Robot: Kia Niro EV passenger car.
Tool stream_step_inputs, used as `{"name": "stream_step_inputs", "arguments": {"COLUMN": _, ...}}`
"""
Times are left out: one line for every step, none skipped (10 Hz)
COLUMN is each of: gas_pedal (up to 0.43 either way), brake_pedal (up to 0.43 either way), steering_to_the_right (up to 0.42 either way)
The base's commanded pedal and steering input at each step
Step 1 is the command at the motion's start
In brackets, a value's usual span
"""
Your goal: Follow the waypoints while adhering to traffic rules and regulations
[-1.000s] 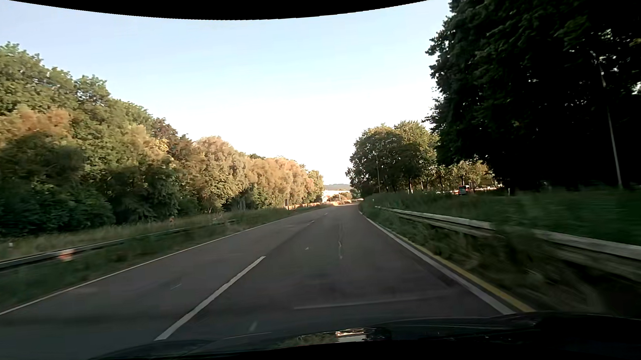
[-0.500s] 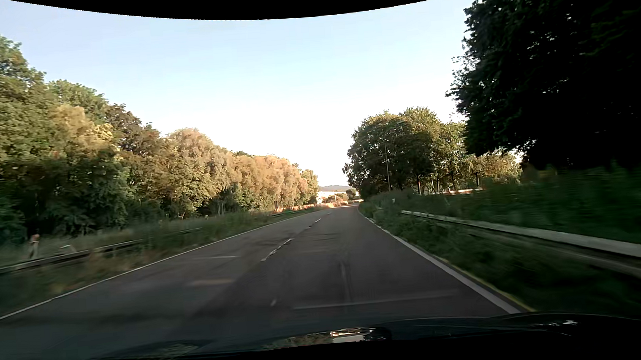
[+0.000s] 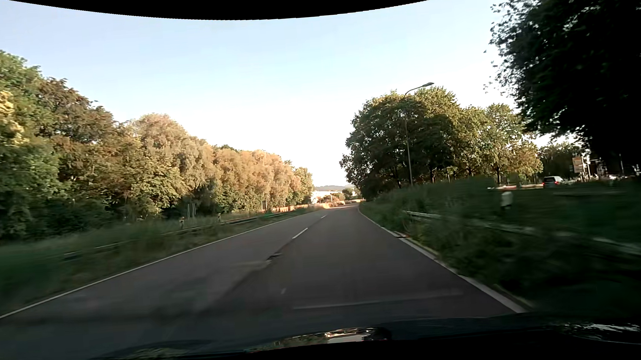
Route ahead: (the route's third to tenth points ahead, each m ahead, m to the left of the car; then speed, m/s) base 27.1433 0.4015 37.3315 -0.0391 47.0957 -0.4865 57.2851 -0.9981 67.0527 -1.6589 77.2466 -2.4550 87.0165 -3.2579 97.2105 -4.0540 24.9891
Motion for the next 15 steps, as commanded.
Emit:
{"name": "stream_step_inputs", "arguments": {"gas_pedal": 0.209, "brake_pedal": 0.0, "steering_to_the_right": 0.008}}
{"name": "stream_step_inputs", "arguments": {"gas_pedal": 0.209, "brake_pedal": 0.0, "steering_to_the_right": 0.008}}
{"name": "stream_step_inputs", "arguments": {"gas_pedal": 0.209, "brake_pedal": 0.0, "steering_to_the_right": 0.008}}
{"name": "stream_step_inputs", "arguments": {"gas_pedal": 0.22, "brake_pedal": 0.0, "steering_to_the_right": 0.008}}
{"name": "stream_step_inputs", "arguments": {"gas_pedal": 0.22, "brake_pedal": 0.0, "steering_to_the_right": 0.008}}
{"name": "stream_step_inputs", "arguments": {"gas_pedal": 0.22, "brake_pedal": 0.0, "steering_to_the_right": 0.008}}
{"name": "stream_step_inputs", "arguments": {"gas_pedal": 0.22, "brake_pedal": 0.0, "steering_to_the_right": 0.008}}
{"name": "stream_step_inputs", "arguments": {"gas_pedal": 0.22, "brake_pedal": 0.0, "steering_to_the_right": 0.008}}
{"name": "stream_step_inputs", "arguments": {"gas_pedal": 0.22, "brake_pedal": 0.0, "steering_to_the_right": 0.008}}
{"name": "stream_step_inputs", "arguments": {"gas_pedal": 0.22, "brake_pedal": 0.0, "steering_to_the_right": 0.008}}
{"name": "stream_step_inputs", "arguments": {"gas_pedal": 0.22, "brake_pedal": 0.0, "steering_to_the_right": 0.008}}
{"name": "stream_step_inputs", "arguments": {"gas_pedal": 0.22, "brake_pedal": 0.0, "steering_to_the_right": 0.008}}
{"name": "stream_step_inputs", "arguments": {"gas_pedal": 0.22, "brake_pedal": 0.0, "steering_to_the_right": 0.008}}
{"name": "stream_step_inputs", "arguments": {"gas_pedal": 0.22, "brake_pedal": 0.0, "steering_to_the_right": 0.008}}
{"name": "stream_step_inputs", "arguments": {"gas_pedal": 0.209, "brake_pedal": 0.0, "steering_to_the_right": 0.008}}
